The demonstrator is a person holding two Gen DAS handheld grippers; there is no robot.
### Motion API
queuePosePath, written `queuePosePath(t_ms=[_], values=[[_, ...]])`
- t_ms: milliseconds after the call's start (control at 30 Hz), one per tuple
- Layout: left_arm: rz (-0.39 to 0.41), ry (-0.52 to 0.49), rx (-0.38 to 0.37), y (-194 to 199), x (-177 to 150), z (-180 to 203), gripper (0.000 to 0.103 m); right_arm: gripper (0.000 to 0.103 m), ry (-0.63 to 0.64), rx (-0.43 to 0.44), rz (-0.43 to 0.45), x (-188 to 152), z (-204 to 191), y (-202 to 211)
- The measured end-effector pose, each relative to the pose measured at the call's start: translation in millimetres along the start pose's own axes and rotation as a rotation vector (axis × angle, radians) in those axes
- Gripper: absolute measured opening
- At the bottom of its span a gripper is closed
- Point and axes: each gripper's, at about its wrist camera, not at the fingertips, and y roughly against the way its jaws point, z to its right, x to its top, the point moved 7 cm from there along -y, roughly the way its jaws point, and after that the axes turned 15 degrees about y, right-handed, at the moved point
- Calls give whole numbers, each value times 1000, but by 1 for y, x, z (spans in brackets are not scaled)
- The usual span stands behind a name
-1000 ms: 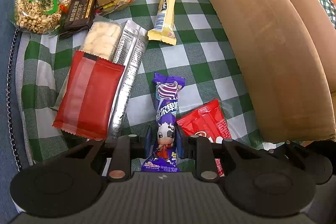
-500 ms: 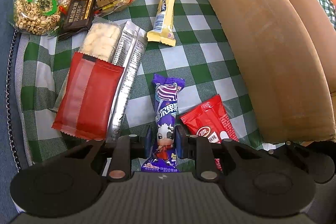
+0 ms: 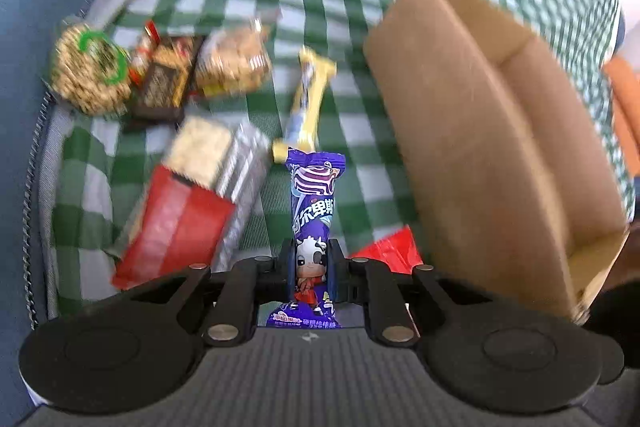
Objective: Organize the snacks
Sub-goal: 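Lift both held snacks and carry them over the cardboard box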
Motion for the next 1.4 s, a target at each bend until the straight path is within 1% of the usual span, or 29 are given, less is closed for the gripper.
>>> queuePosePath(t_ms=[67, 133, 233, 367, 433, 567, 667, 733, 800, 867, 933, 967, 1000, 1067, 1100, 1167, 1233, 1333, 1400], values=[[55, 31, -33, 12, 7, -1, 16, 42, -20, 4, 18, 7, 3, 9], [128, 64, -55, 25, 15, -4, 16, 42, -31, 8, 42, 13, 4, 20], [216, 112, -63, 42, 26, -9, 16, 42, -18, -19, 95, 27, 8, 38], [280, 126, -51, 50, 34, -5, 16, 42, 17, -46, 172, 44, 18, 66], [304, 114, -52, 54, 34, 3, 16, 42, 45, -82, 220, 53, 30, 81], [336, 80, -66, 58, 31, 18, 16, 42, 73, -174, 313, 68, 75, 103], [347, 54, -71, 55, 29, 31, 16, 42, 55, -246, 354, 64, 117, 108], [354, 44, -82, 54, 27, 38, 16, 42, 50, -320, 373, 55, 147, 106], [368, 29, -95, 53, 27, 49, 16, 42, 28, -366, 378, 40, 171, 97], [382, 11, -108, 53, 26, 60, 16, 42, -48, -374, 366, 21, 190, 84], [402, -16, -124, 52, 25, 73, 16, 41, -143, -343, 324, 2, 202, 68], [414, -31, -129, 51, 25, 79, 16, 41, -173, -326, 294, -3, 204, 62], [424, -45, -136, 51, 25, 85, 16, 41, -192, -319, 289, -5, 208, 61], [444, -74, -150, 50, 24, 97, 16, 41, -181, -331, 312, -5, 209, 64], [459, -92, -151, 50, 23, 103, 16, 41, -158, -351, 315, -6, 210, 65], [476, -123, -160, 49, 20, 114, 16, 41, -131, -375, 296, -11, 209, 63], [488, -149, -177, 47, 17, 125, 16, 41, -121, -378, 284, -14, 208, 61], [501, -191, -206, 46, 11, 141, 16, 41, -85, -420, 298, -17, 212, 68], [507, -225, -225, 44, 4, 152, 16, 41, -84, -443, 303, -22, 218, 74]])
